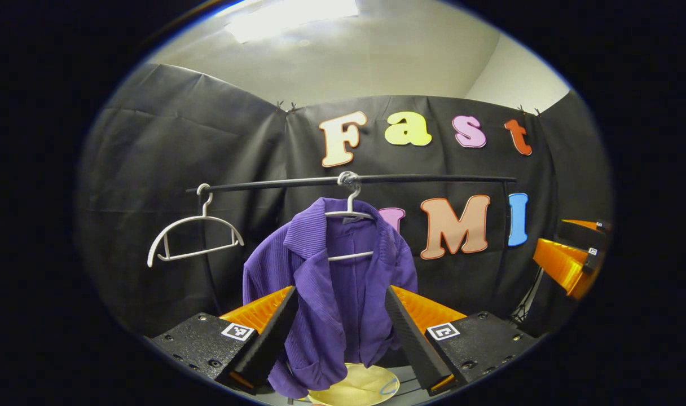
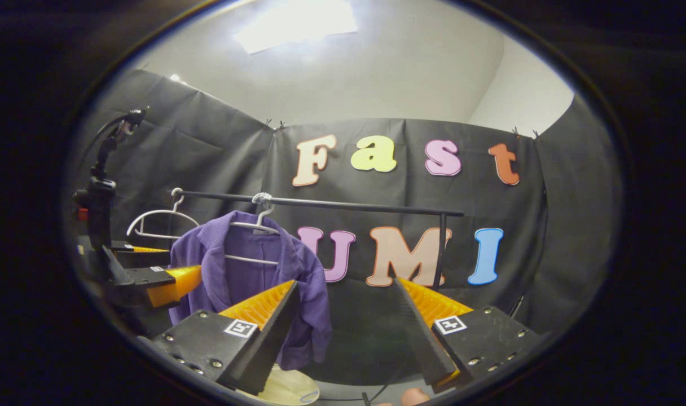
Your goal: Grasp the clothes on the hanger with both hands and then place them into the laundry hamper below.
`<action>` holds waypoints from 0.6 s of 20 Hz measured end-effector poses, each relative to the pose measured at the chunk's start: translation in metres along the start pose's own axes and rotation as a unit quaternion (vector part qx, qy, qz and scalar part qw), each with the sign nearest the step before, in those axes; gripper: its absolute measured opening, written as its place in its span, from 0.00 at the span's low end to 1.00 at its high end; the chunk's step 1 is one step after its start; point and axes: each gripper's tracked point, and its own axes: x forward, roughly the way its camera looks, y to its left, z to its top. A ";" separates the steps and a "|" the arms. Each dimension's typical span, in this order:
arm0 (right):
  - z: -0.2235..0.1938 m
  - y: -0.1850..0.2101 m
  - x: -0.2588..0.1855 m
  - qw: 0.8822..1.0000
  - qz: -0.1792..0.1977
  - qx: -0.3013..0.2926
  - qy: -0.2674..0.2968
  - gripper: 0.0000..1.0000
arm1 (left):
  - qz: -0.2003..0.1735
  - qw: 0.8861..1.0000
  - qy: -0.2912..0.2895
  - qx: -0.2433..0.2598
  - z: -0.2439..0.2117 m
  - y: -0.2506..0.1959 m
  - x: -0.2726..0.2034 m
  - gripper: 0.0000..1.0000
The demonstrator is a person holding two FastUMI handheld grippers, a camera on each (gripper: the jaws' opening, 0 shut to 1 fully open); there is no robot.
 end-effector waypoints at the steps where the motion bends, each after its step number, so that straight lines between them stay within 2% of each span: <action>1: -0.001 0.001 0.000 1.000 0.002 0.000 0.002 0.98 | 0.007 1.000 0.002 0.000 -0.004 0.005 0.003 0.92; 10: -0.007 -0.004 -0.003 1.000 -0.010 -0.019 0.015 0.94 | 0.054 0.998 0.017 0.014 -0.035 0.023 0.067 0.92; 12: -0.008 -0.003 -0.004 0.999 -0.015 -0.022 0.019 0.98 | 0.066 0.997 0.025 0.014 -0.044 0.029 0.080 0.92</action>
